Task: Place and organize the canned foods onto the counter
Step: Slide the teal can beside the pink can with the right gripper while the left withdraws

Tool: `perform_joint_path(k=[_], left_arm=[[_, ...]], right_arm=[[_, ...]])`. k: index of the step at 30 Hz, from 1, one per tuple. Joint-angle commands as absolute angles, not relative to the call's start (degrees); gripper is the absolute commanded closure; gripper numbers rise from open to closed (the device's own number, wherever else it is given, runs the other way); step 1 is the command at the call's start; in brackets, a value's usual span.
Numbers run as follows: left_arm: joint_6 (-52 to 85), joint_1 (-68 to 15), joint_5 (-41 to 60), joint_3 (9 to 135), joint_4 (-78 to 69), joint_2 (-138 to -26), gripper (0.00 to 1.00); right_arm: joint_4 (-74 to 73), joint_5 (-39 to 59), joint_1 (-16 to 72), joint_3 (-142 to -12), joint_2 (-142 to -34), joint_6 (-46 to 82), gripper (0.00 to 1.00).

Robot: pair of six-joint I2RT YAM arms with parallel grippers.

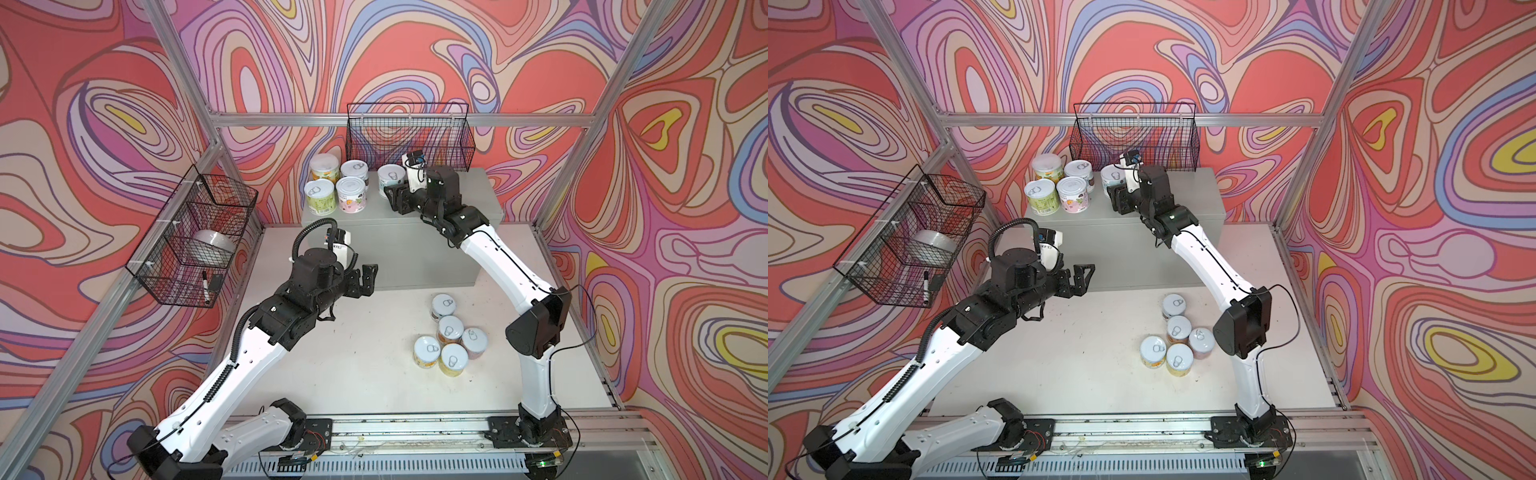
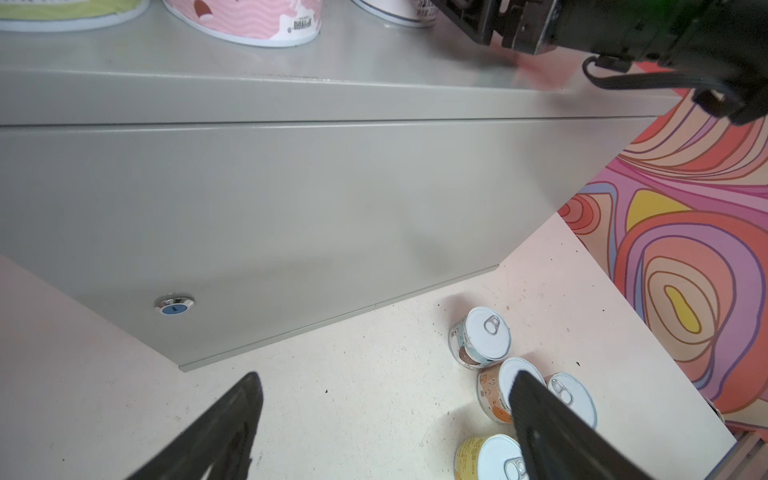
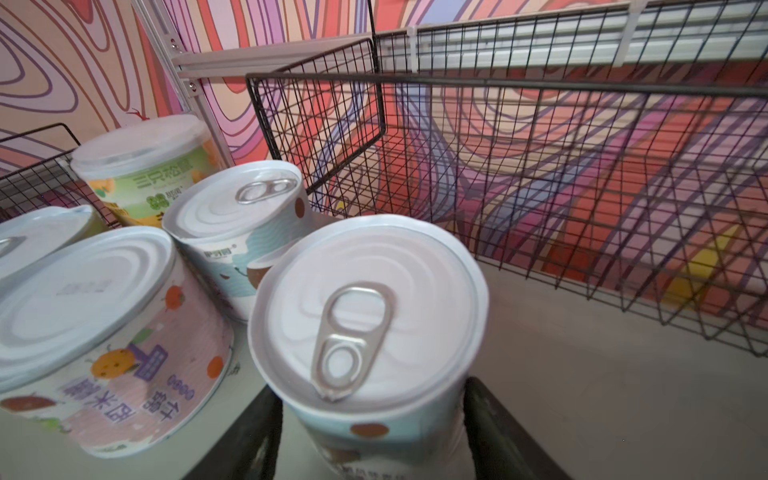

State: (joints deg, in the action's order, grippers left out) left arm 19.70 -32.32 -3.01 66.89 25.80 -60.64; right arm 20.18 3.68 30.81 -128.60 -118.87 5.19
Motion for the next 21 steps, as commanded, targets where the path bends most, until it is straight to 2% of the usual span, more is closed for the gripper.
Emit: perform_joint_path(k=[1,21], left_arm=[[19.2,-32.5,-3.5,65.8,24.2,-60.9,0.02],[18.6,-32.5,-5.0,59.8,18.4,-59.9,0.00]], right_arm=[[20.1,5.3,30.6,-131.6,-121.5,5.8,0.30],[20.8,5.9,30.2,-139.7,-129.0,9.4,0.31]])
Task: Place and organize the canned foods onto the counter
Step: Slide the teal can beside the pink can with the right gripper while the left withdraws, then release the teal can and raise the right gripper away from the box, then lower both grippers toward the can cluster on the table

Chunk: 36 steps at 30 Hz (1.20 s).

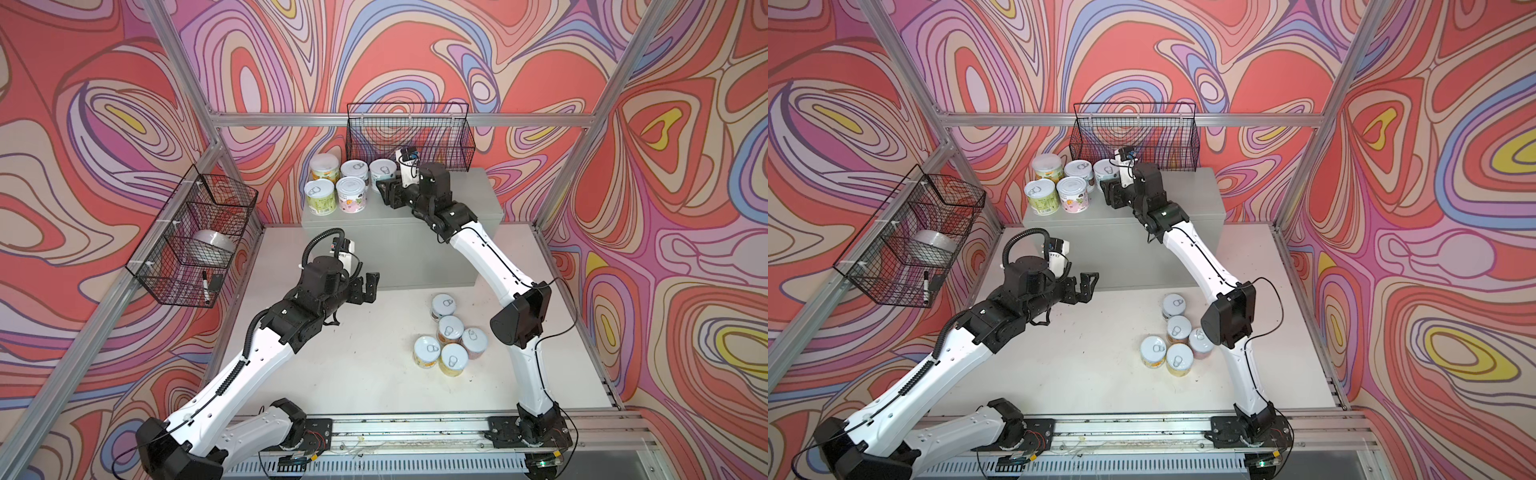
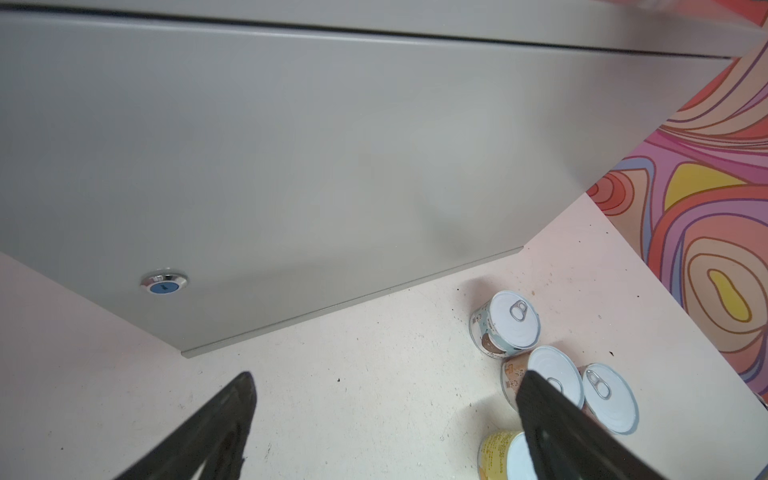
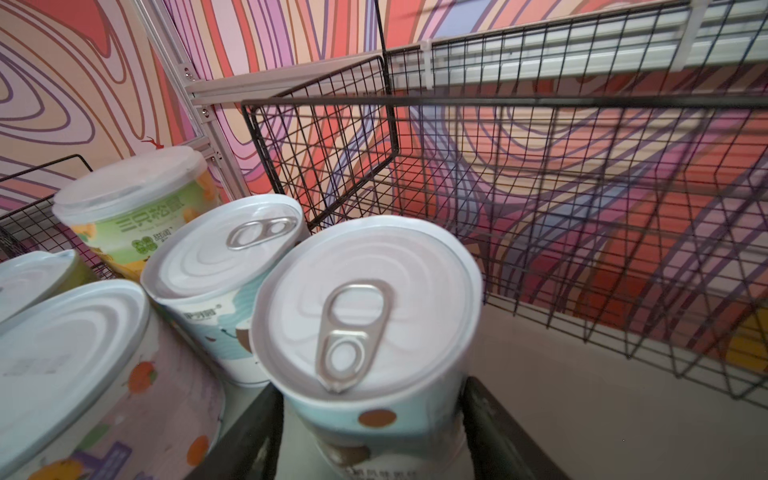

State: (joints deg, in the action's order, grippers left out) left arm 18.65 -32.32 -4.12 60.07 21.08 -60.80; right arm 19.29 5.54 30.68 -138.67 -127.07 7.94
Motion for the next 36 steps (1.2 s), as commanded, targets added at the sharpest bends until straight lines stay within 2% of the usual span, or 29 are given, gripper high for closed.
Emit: perform_joint_path(k=[1,6,12,21,29,34,36], left_arm=[[18.2,-32.5,-5.0,59.7,18.3,-59.9,0.00],[18.6,-32.5,-4.5,56.6,12.7,-59.4,0.00],[18.3,-32.5,-3.6,57.5,17.2,-59.8,0.00],[18.2,-33.3,-2.3,48.1,11.9,-54.8,0.00],[16.9,-41.9,-6.4,39.7,6.8,-53.0,0.00],[18.9,-43.1,-2.7,33.9,0.3,-51.6,0.00],[19.5,-43.1,-1.4,32.3,-1.2,-51.3,0.00]], right_arm=[[20.6,5.8,30.2,-139.7,-128.9,9.6,0.30],[20.7,5.2,30.2,-138.7,-126.9,9.8,0.30],[21.9,2.9,30.2,-130.2,-117.8,9.3,0.28],[21.0,0.0,30.2,-111.7,-99.9,7.6,0.23],[19.2,1.5,31.1,-91.2,-82.7,9.6,0.18],[19.7,1.5,32.2,-78.8,-71.2,11.4,0.19],[23.6,-1.8,34.1,-75.5,-69.4,11.2,0.20]])
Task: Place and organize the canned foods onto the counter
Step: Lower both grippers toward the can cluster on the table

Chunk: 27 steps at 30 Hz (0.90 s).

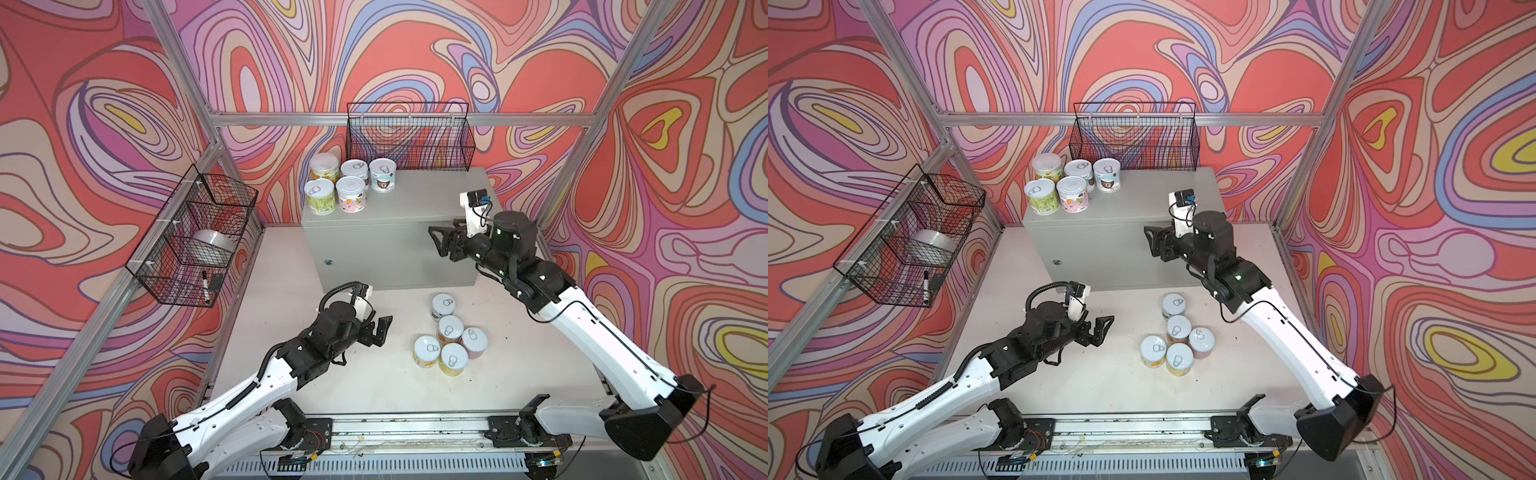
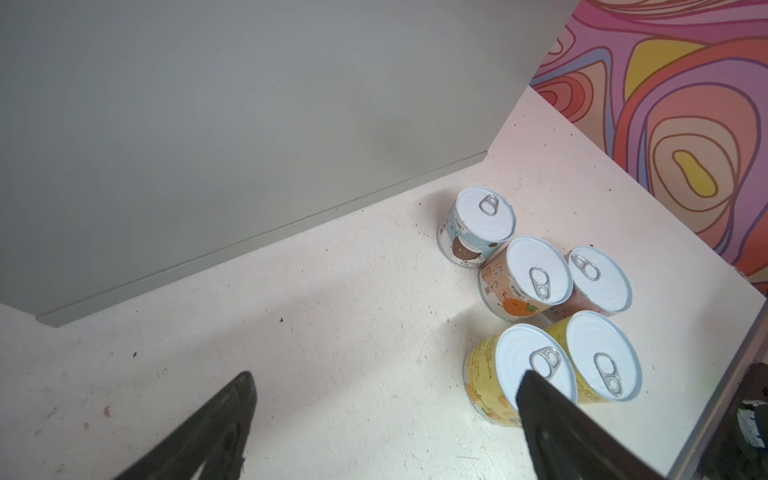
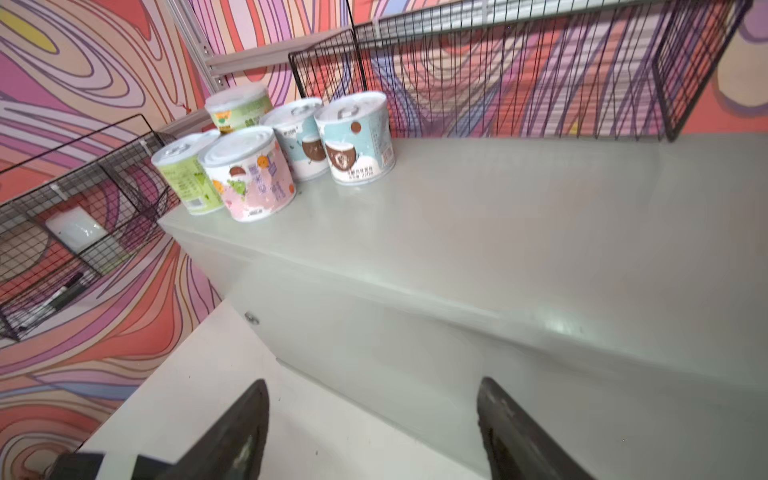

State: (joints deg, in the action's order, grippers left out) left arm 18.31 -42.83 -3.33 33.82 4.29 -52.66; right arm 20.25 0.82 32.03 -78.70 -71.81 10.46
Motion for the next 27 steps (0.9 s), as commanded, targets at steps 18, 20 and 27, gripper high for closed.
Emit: perform_joint_path(k=[18,20,27], left_arm=[[20.8,-56.0,1.8,28.4,-17.3,-70.2,0.00],[19.8,-58.2,1.4,28.4,-19.3,-72.6,0.00],[18.1,-58.6,4.0,32.2,-18.3,-75.7,0.00]], right_arm=[[28.8,-10.6,40.7,-49.0,-52.2,26.2,0.13],[28.9,-11.0,40.8,-48.6,-51.4,26.1,0.13],[28.6,-12.8,40.8,-48.4,-50.1,25.3,0.12]])
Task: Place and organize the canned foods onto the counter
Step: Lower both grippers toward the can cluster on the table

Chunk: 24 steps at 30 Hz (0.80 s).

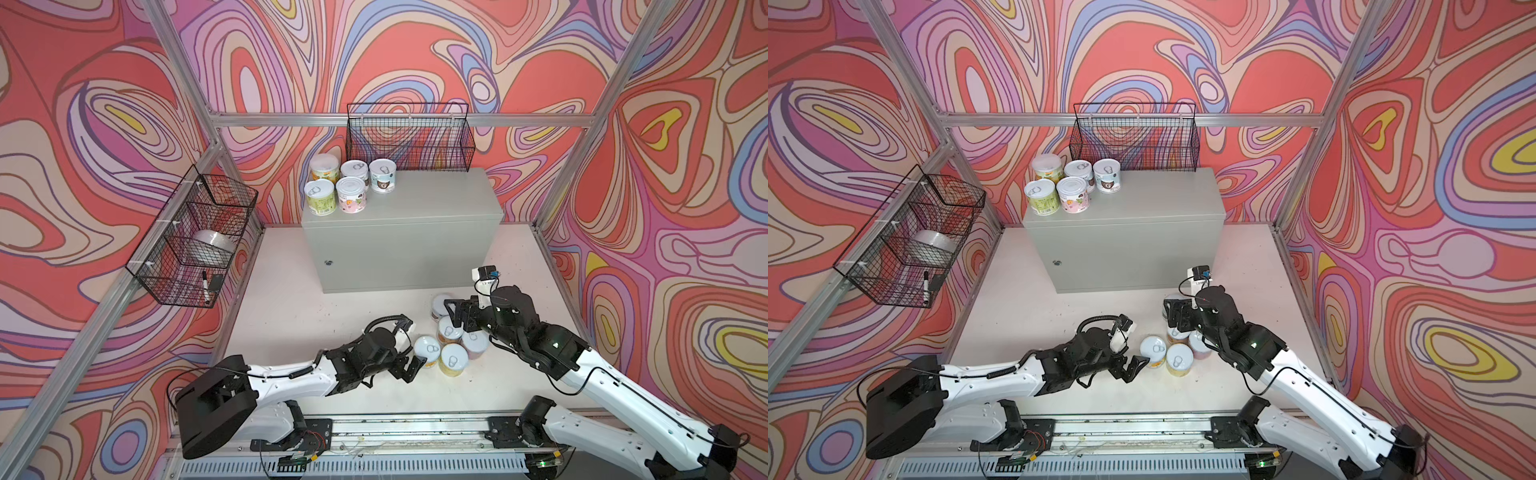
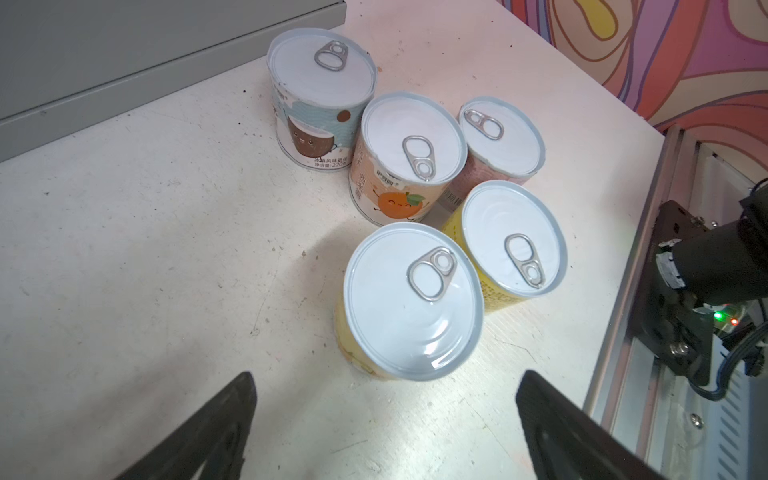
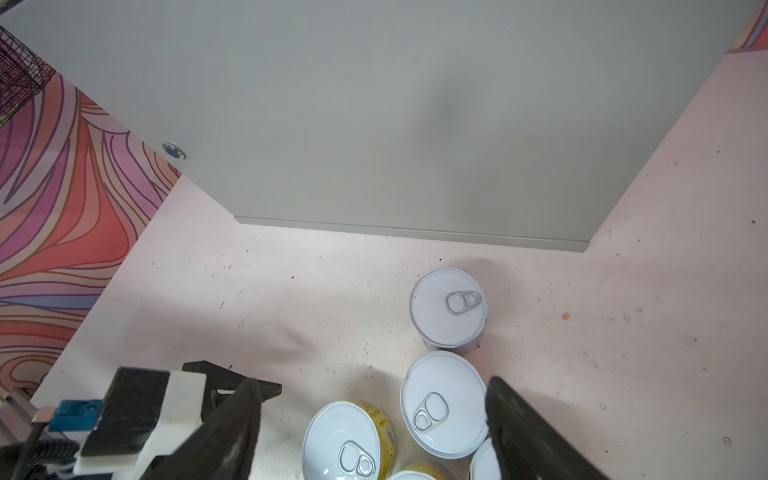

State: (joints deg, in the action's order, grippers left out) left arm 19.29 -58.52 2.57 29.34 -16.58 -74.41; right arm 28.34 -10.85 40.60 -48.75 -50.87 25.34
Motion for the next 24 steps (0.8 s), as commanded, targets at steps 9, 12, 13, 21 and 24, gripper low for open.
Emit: perform_joint_path(k=[9,12,13,21,24], left_arm=[[16.5,-59.6,5.0,32.6,-17.9,-79.0,0.00],[15.7,-60.1,5.8,34.4,-16.8,-81.4,0.00],[15.5,-60.4,5.8,35.1,-16.3,-82.1,0.00],[14.0,-60.6,6.1,41.8,-9.6,-88.4,0.00],[13.7,-60.5,5.9,43.6,-7.5,-89.8,0.00]], right_arm=[[29.7,-12.8,40.8,-49.7,-51.3,23.1,0.12],[30.3,-12.8,40.8,-50.4,-51.9,22.7,0.12],[30.4,-12.9,40.8,-50.5,-51.8,22.8,0.12],[30.7,-15.2,40.8,-51.1,-49.8,23.3,0.12],[30.8,-15.8,40.8,-51.2,-49.7,23.6,0.12]])
